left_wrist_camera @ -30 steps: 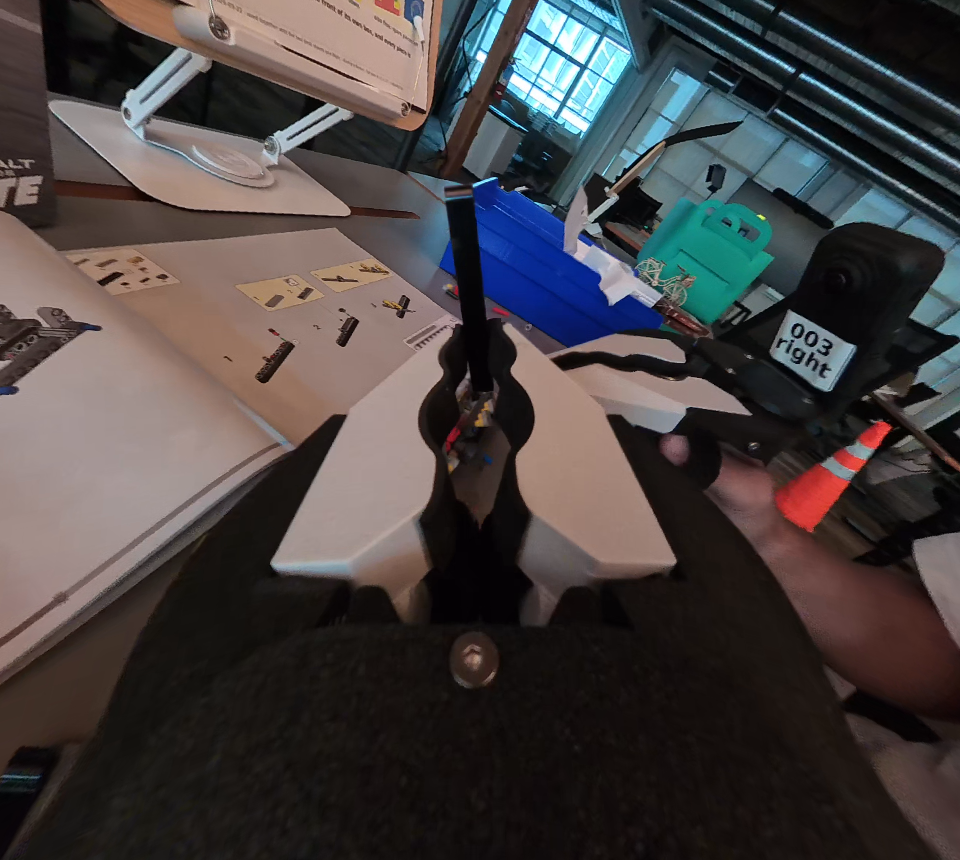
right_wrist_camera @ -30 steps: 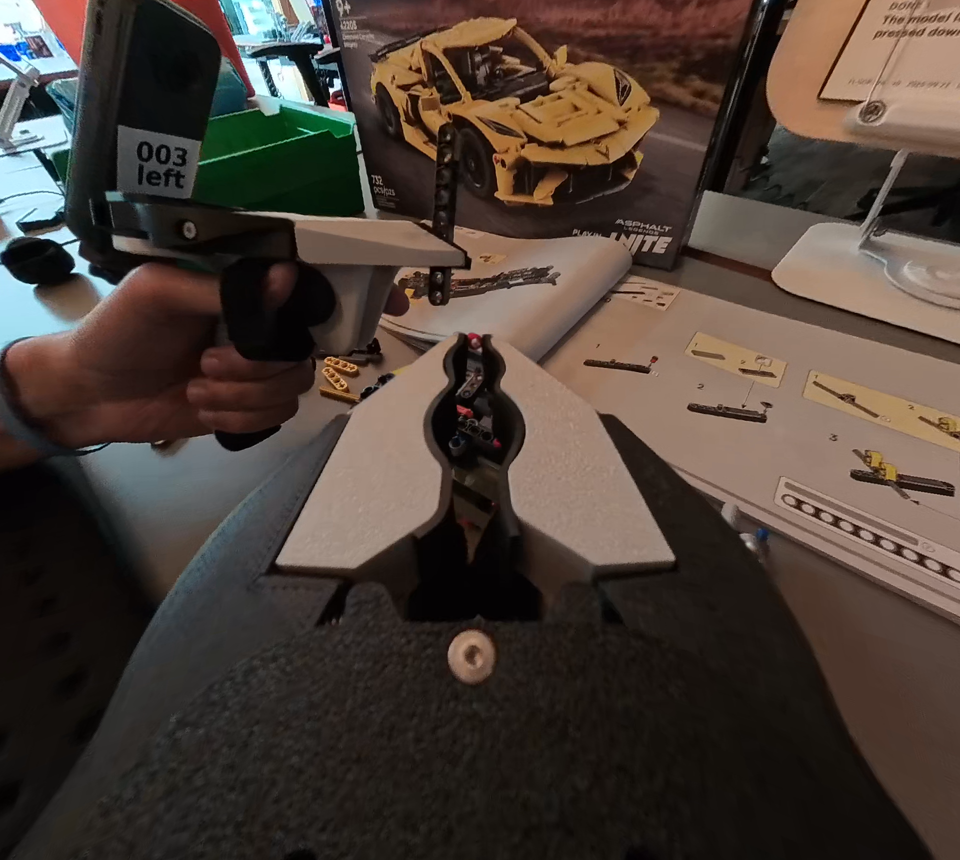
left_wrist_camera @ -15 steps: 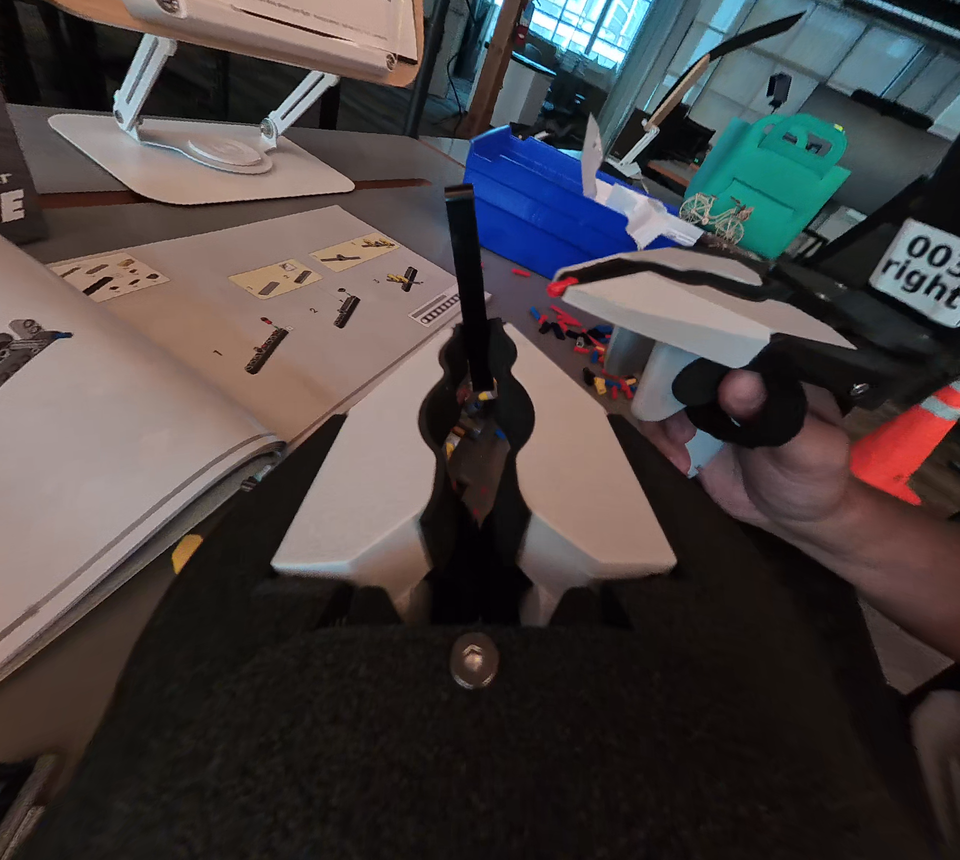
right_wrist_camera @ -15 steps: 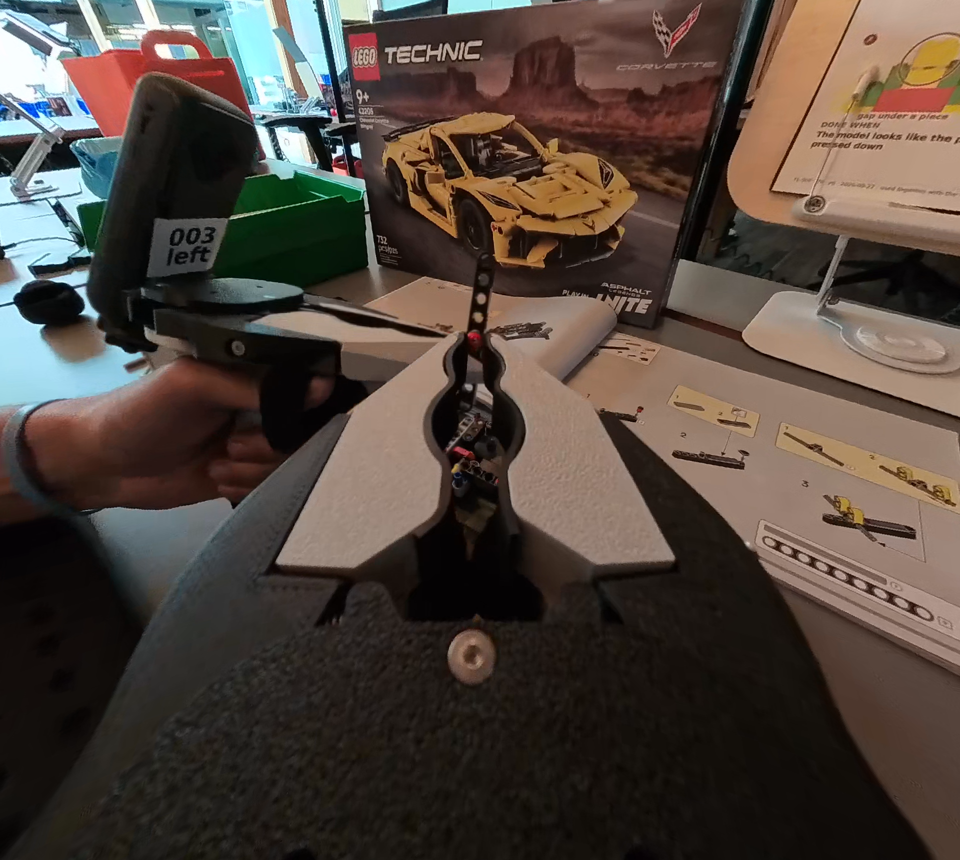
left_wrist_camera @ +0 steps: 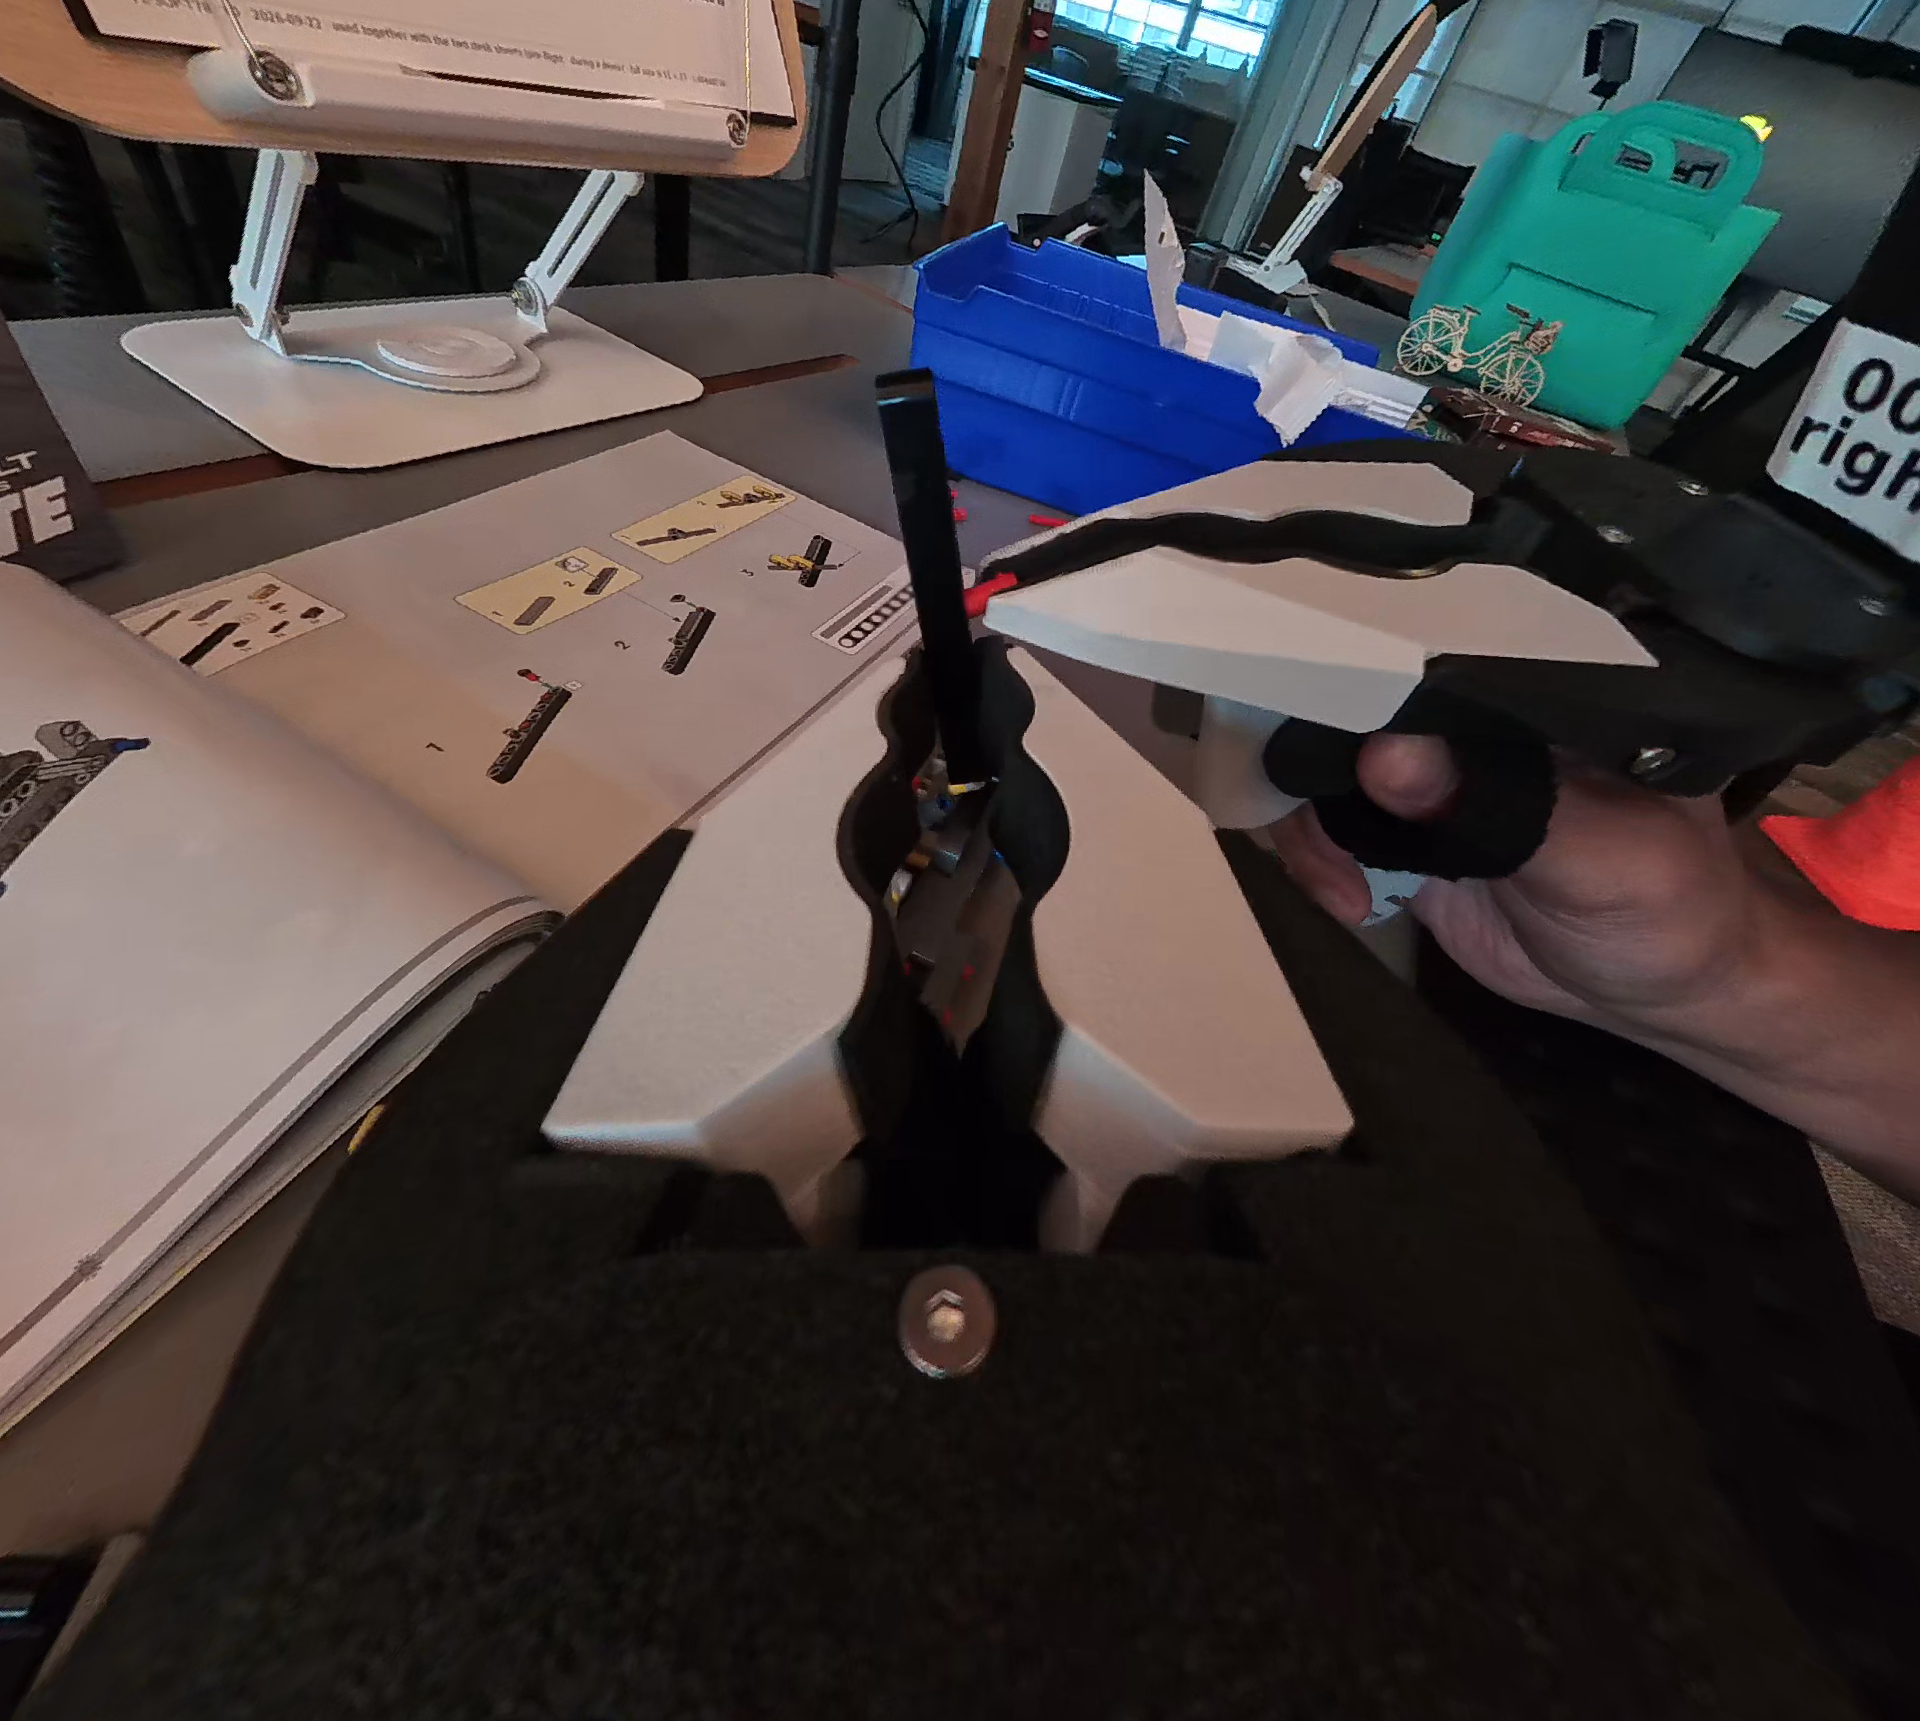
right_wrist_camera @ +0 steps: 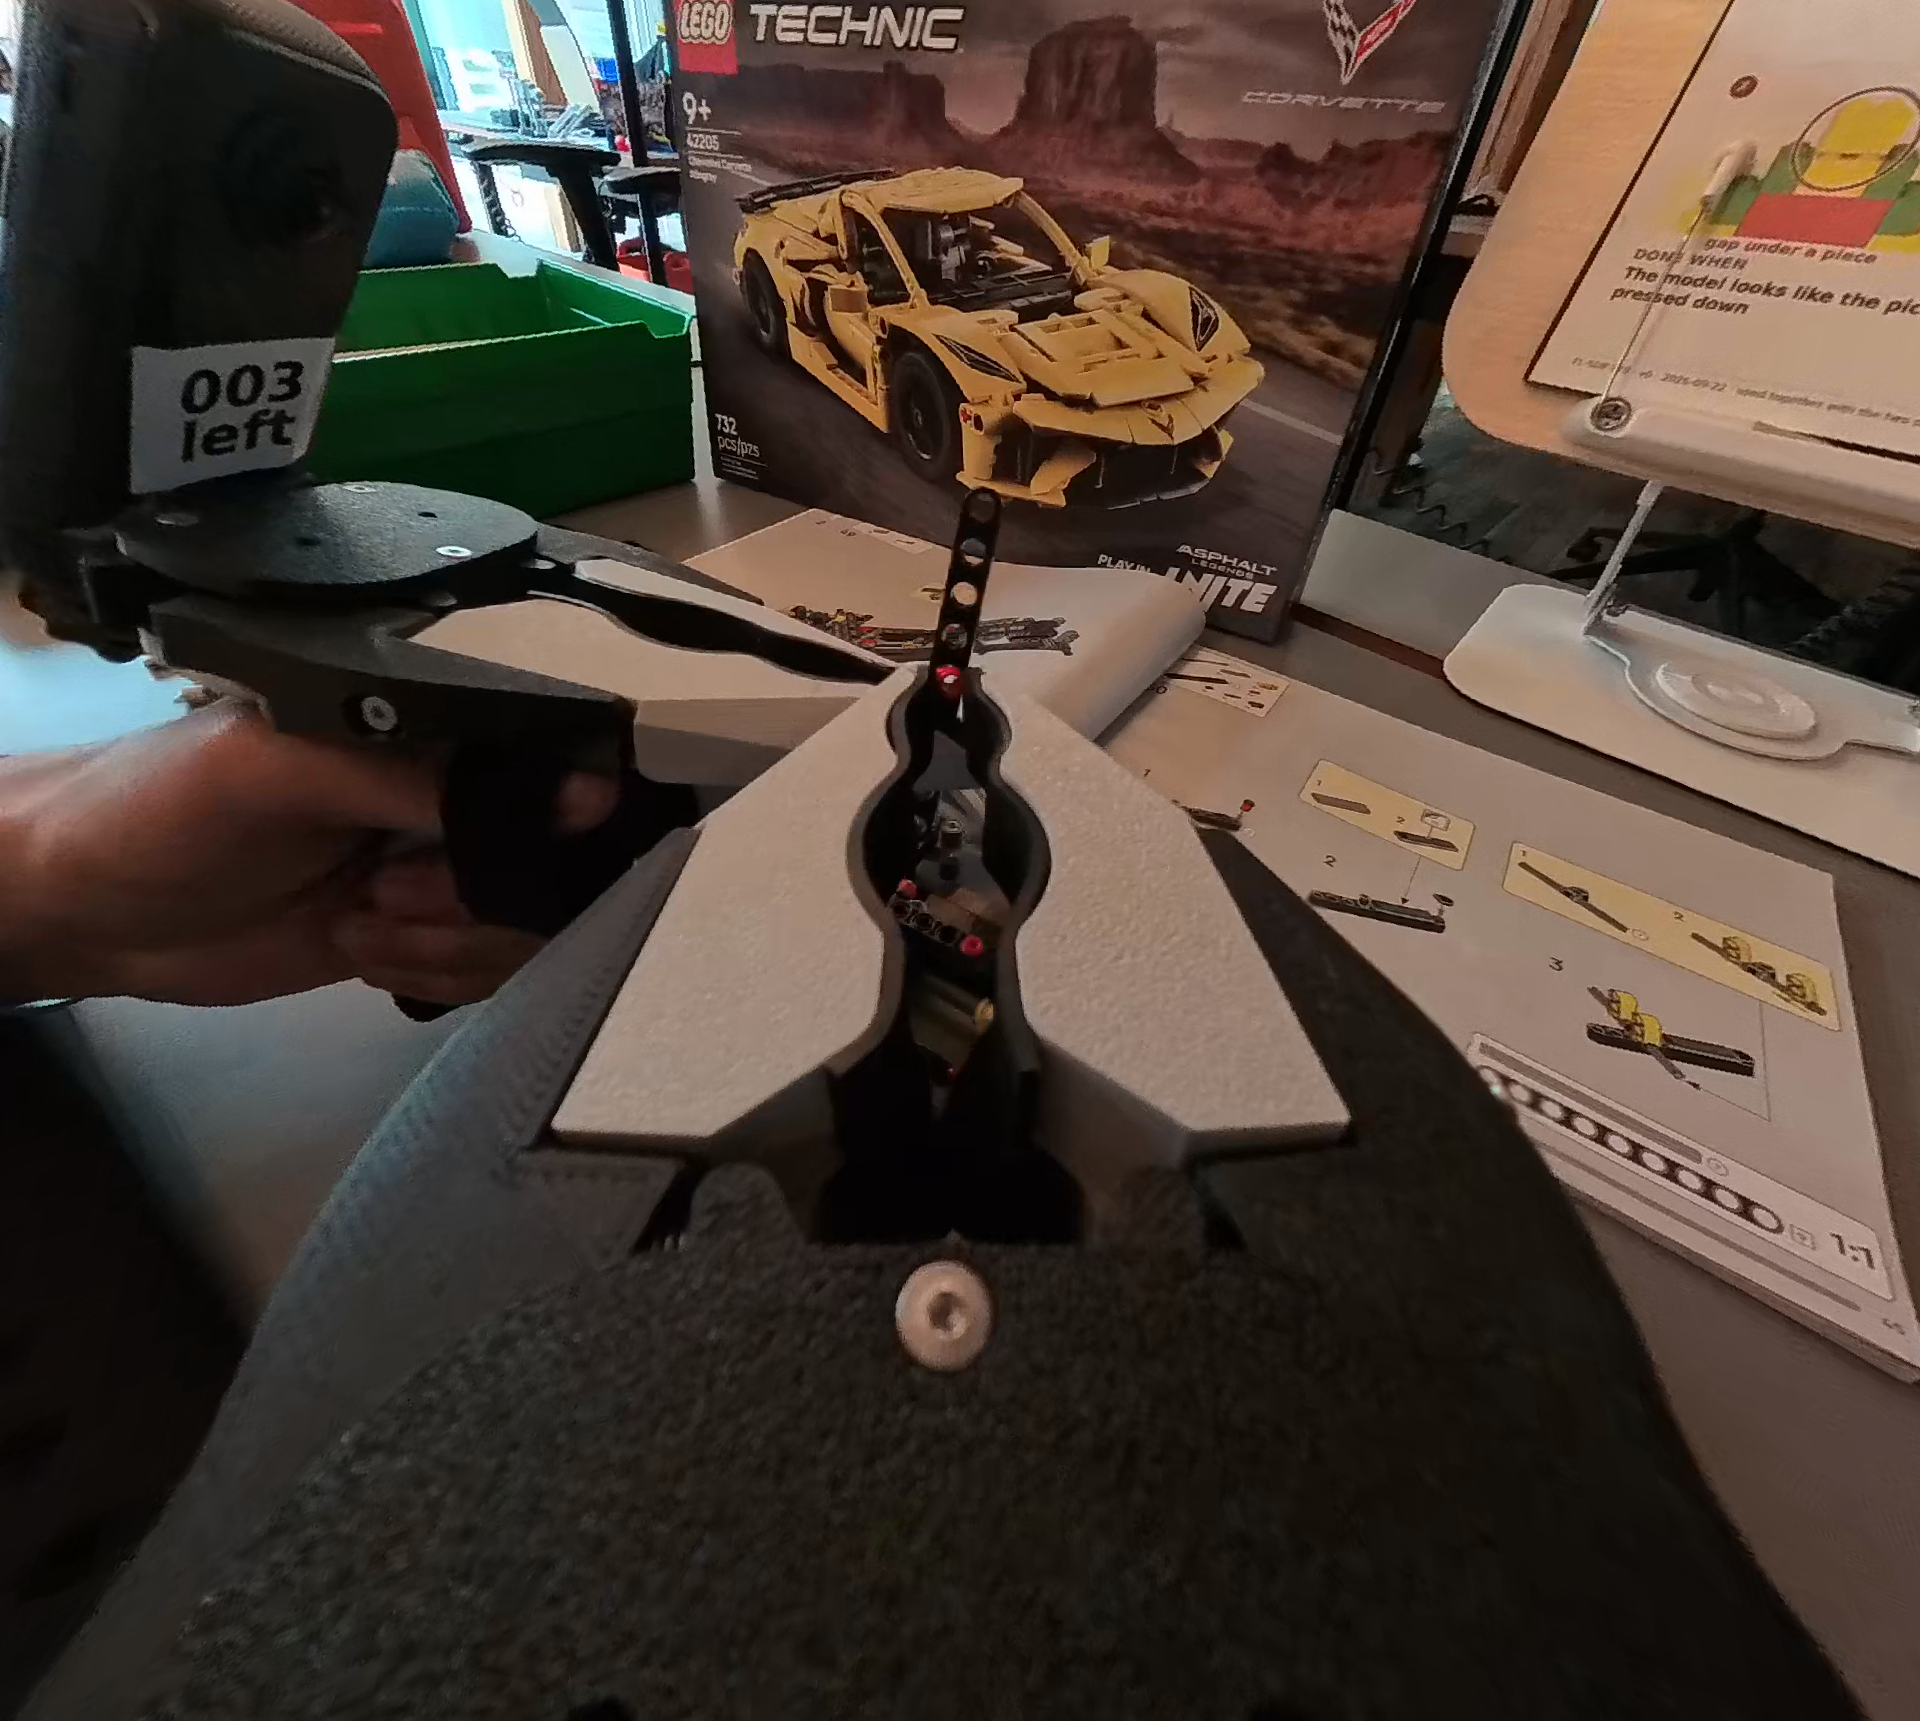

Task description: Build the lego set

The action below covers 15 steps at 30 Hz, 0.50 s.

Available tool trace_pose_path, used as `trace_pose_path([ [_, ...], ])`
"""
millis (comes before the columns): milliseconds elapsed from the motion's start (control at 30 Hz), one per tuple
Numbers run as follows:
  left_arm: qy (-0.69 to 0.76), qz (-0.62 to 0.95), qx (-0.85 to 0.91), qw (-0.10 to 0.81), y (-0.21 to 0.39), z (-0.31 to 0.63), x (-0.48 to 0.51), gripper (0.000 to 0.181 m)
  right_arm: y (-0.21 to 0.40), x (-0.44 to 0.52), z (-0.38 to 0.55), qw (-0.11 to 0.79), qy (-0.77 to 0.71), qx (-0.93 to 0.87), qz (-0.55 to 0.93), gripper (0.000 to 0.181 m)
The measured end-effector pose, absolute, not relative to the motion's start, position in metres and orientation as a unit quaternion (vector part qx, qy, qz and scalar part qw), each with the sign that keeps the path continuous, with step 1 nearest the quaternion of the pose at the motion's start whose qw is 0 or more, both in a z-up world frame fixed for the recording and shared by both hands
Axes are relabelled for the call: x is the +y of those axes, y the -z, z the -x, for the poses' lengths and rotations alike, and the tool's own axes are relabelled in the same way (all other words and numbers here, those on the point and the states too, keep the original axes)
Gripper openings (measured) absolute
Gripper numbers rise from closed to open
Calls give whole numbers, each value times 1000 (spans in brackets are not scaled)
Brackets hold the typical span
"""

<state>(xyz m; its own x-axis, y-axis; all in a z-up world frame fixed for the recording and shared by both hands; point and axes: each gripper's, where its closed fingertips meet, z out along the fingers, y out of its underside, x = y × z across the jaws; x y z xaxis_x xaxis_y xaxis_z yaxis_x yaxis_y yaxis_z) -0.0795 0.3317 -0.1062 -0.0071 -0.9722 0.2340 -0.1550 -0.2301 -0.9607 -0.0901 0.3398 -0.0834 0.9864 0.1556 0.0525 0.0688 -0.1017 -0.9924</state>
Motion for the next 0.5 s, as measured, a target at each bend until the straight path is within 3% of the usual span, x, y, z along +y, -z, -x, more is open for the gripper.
trace_pose_path([
  [333, 490, 559, 473, 474, 93, 79, 328, 8, 67, 337, 93, 707, 7, -102, 700, 4],
  [500, 551, 563, 444, 426, 88, 77, 326, 7, 64, 335, 92, 714, -27, -95, 693, 4],
])
